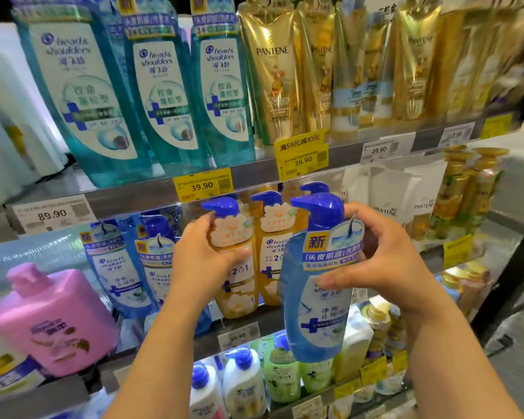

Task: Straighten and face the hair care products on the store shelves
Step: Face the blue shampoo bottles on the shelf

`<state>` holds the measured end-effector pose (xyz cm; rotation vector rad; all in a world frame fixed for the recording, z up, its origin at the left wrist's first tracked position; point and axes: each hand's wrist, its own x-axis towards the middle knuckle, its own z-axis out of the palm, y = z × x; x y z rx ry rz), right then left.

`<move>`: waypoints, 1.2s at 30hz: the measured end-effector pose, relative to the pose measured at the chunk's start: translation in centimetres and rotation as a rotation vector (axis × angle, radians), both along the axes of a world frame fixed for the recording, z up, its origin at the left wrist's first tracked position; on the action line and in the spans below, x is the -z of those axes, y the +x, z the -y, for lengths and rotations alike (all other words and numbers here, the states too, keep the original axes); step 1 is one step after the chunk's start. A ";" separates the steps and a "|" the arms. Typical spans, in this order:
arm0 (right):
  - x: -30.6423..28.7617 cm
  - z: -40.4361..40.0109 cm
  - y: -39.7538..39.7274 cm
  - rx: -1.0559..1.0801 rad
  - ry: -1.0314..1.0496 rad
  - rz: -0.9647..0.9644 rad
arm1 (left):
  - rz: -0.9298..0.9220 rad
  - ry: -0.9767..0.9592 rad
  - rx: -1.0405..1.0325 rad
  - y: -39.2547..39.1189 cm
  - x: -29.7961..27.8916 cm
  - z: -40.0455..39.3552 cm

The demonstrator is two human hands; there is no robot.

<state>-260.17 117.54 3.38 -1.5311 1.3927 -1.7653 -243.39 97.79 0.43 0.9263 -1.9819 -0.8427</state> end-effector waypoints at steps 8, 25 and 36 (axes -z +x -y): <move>-0.5 0.7 -0.4 -0.061 0.022 0.007 | 0.095 -0.050 -0.063 -0.3 0.9 -0.1; -0.4 6.2 3.1 -0.162 0.113 -0.102 | 0.080 -0.240 -0.242 4.0 -0.3 -2.4; 0.7 14.9 14.8 -0.103 0.145 -0.135 | -0.141 -0.138 -0.413 17.8 -1.7 2.2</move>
